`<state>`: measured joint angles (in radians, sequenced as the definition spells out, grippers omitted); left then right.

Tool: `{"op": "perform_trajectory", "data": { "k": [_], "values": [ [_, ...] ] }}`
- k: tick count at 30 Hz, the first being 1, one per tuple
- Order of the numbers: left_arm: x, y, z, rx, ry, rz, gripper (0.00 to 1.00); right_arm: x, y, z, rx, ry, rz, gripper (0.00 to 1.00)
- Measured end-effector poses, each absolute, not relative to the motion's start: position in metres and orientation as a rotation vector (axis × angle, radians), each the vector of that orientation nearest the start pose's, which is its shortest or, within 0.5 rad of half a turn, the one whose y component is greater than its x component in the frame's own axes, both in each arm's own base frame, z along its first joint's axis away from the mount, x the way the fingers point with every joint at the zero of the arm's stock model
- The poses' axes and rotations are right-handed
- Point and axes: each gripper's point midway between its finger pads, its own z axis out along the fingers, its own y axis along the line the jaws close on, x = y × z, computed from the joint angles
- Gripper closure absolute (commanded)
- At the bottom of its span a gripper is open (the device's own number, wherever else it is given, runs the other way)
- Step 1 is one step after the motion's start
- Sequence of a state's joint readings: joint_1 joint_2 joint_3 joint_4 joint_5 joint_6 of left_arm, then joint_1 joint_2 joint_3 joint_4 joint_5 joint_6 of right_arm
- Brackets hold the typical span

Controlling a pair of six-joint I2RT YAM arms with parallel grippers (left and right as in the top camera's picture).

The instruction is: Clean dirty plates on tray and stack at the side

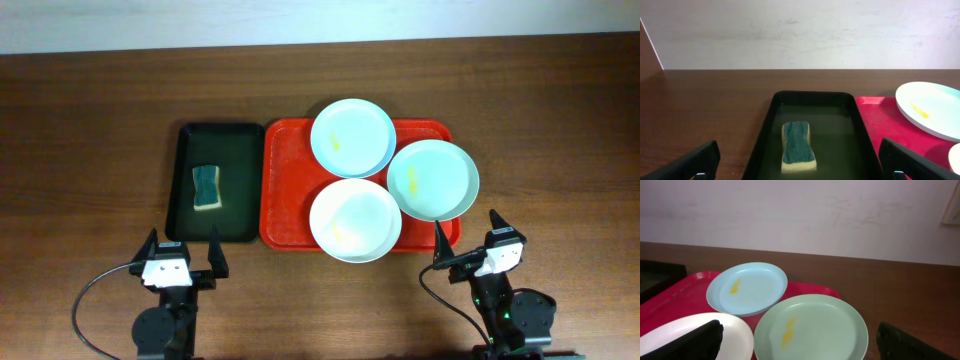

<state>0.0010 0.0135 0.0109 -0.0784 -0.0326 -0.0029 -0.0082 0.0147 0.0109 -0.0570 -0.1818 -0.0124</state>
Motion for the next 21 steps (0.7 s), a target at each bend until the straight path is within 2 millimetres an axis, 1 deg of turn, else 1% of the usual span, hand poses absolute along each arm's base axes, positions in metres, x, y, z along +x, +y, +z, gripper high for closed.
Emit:
{"op": "perform_trajectory", "data": {
  "k": [1,2,4,5,21],
  "values": [
    [0.246,0.006,0.157,-0.028,1.652,0.026,0.01,0.244,0.029,0.162,-0.143,1.626,0.132,0.01],
    [0.246,0.0,0.156,-0.01,1.653,0.01,0.01,0.244,0.029,0.162,-0.143,1.626,0.132,0.01],
    [0.245,-0.02,0.157,0.062,1.651,-0.054,0.0,0.244,0.029,0.162,-0.143,1.626,0.133,0.01],
    [0.245,-0.023,0.156,0.074,1.651,-0.064,0.01,0.244,0.029,0.162,-0.143,1.626,0.132,0.01],
    [0.245,-0.024,0.156,0.077,1.651,-0.066,0.01,0.244,0.029,0.162,-0.143,1.626,0.133,0.01]
  ]
}}
